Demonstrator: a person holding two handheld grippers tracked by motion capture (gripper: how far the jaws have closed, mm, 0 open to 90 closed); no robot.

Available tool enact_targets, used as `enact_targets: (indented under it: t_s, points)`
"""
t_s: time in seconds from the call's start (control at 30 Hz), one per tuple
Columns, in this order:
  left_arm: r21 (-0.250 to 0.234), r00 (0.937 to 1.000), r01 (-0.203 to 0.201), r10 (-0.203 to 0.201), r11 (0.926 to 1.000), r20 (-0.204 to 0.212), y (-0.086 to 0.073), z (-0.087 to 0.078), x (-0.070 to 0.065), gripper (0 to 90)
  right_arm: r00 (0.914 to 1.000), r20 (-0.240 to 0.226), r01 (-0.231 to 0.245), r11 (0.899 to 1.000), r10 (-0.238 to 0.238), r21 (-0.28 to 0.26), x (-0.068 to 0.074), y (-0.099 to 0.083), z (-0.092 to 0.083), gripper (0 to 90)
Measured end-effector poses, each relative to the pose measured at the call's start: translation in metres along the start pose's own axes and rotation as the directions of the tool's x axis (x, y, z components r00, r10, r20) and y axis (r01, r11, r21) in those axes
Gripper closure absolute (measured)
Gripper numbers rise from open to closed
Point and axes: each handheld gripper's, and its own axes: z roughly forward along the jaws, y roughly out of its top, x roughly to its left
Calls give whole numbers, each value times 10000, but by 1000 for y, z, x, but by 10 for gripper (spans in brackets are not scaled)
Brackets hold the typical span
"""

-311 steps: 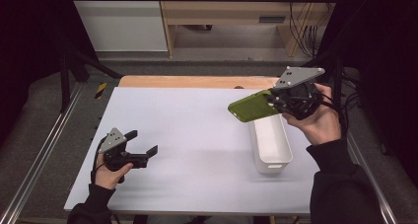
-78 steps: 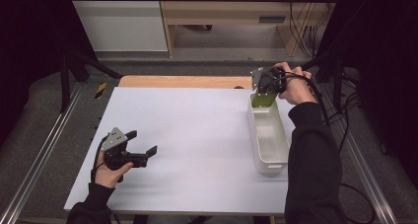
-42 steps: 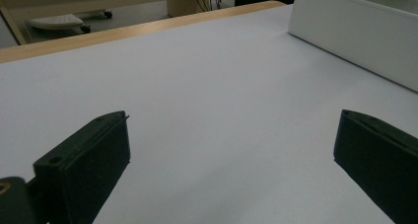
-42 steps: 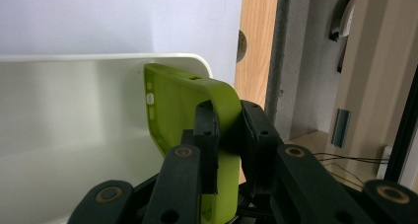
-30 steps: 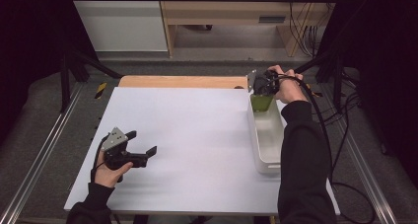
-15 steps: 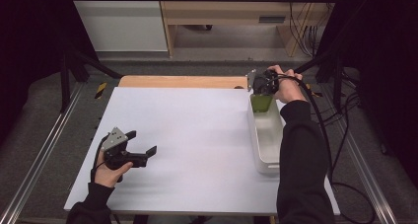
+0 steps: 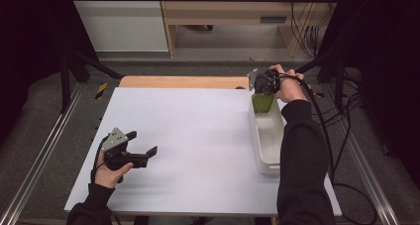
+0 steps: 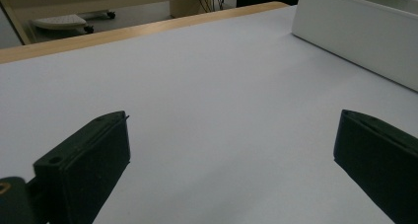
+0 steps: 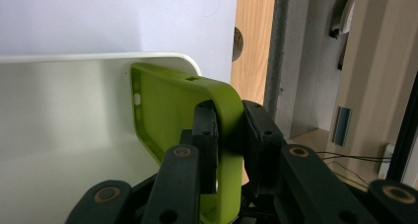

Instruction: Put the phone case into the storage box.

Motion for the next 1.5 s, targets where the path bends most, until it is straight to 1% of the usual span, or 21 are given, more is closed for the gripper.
enact_targets:
  t_s: [0.17,0.23,0.33,0.5,0.57,0.73,0.8,0.83,0.87,0.93,1.0,1.1,1.13,1.17,1.2,1.23,1.33,1.4,1.43,1.47,1.5]
  points:
    - [-5,10000,0,0,10000,9,0,0,0,3,10000,-11,-52,10000,53,30,0,0,1,764]
    - [-3,10000,4,-4,10000,4,0,0,0,3,10000,69,-19,10000,20,-36,0,0,2,756]
    - [-3,10000,-5,5,10000,11,0,0,0,3,9999,130,-10,10000,10,19,0,0,2,707]
    - [-3,10000,-16,16,10000,7,0,0,0,3,9997,247,28,10000,-27,-50,0,-1,-1,662]
    - [8,10000,-16,16,10000,5,0,0,0,3,9995,330,-9,10000,10,-11,0,-2,-3,619]
    - [9,10000,-14,14,10000,3,0,0,-1,3,9970,608,-459,9985,477,-306,-2,-5,-9,486]
    - [12,10000,-17,17,10000,0,0,0,-1,3,9946,681,-752,9962,781,-445,-3,-6,-13,433]
    - [13,10000,-18,18,10000,1,0,0,-1,3,9935,688,-862,9944,903,-612,-4,-6,-15,407]
    - [-7,10000,12,-12,10000,6,0,1,-1,3,9913,666,-1090,9913,1139,-740,-4,-6,-17,384]
    - [-6,10000,4,-4,10000,3,0,1,-1,3,9857,704,-1449,9835,1530,-1079,-4,-7,-22,354]
    - [-15,10000,6,-6,10000,3,0,1,-1,3,9770,676,-1893,9687,2022,-1606,-4,-8,-26,306]
    - [8,10000,-13,13,10000,4,0,0,-1,3,9586,654,-2574,9414,2772,-2181,-2,-8,-35,255]
    - [3,10000,-17,17,10000,4,0,0,-1,3,9539,671,-2685,9316,2926,-2452,-2,-9,-38,246]
    - [-1,10000,-31,31,10000,-3,0,0,-1,3,9475,657,-2851,9198,3130,-2696,-1,-9,-40,230]
    - [2,10000,-26,26,10000,-8,0,0,-1,3,9366,606,-3137,9031,3450,-2933,0,-9,-44,200]
    - [4,10000,-12,12,10000,-11,0,0,-1,2,9284,582,-3336,8923,3670,-3040,1,-9,-46,187]
    - [14,10000,48,-48,10000,-48,0,1,-2,0,9060,542,-3740,8538,4198,-3621,5,-9,-54,154]
    - [17,10000,19,-19,10000,-45,0,0,-2,0,8871,390,-4076,8202,4600,-4015,9,-9,-59,132]
    - [21,10000,15,-15,10000,-36,1,0,-2,0,8839,382,-4114,8139,4661,-4103,11,-8,-61,121]
    - [29,10000,19,-19,10000,-22,1,0,-2,0,8773,346,-4215,8029,4788,-4216,14,-7,-65,108]
    - [24,10000,20,-20,10000,-4,1,0,-3,0,8724,260,-4319,7948,4880,-4264,16,-6,-67,88]
